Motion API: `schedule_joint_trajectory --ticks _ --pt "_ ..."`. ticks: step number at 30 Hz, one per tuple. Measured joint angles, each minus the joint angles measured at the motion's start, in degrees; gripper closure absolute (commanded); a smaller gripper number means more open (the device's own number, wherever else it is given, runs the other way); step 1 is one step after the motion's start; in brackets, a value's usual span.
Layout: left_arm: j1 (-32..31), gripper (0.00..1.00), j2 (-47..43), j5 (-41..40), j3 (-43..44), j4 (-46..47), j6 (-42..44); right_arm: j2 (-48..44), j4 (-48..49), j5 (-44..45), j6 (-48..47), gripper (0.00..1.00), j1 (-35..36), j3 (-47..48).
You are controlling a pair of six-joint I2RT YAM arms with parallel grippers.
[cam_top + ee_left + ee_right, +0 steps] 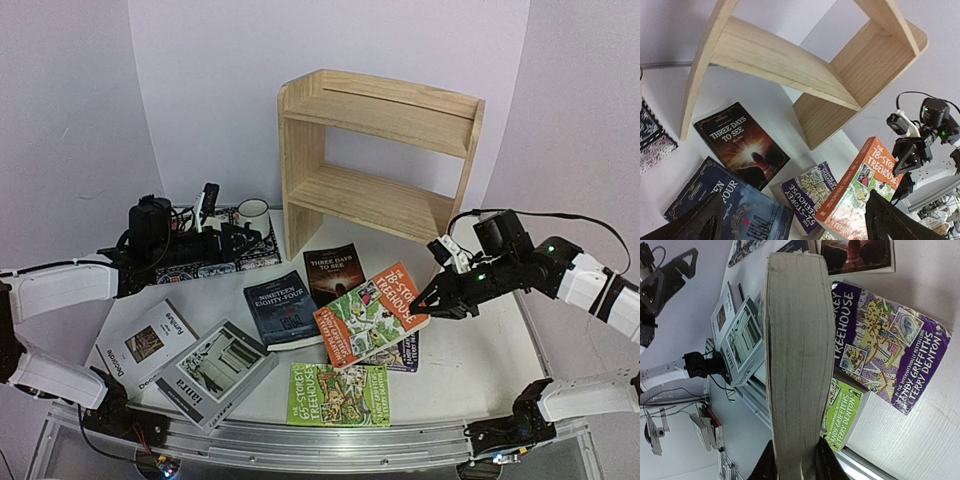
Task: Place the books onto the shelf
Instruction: Pick up the book from the book pile, then pass from the right arm to the left
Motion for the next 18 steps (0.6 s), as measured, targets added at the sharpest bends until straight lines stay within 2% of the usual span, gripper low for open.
schedule_joint_trajectory --ticks 8,18 --pt "0.0 0.0 1.74 9.1 4.7 0.16 4.1 6.08 -0.37 -3.02 -6.21 1.0 0.31 3.42" --pt "-1.22 0.0 11.96 22.39 12.54 0.12 5.04 7.97 3.66 -7.22 -9.53 1.0 3.69 8.82"
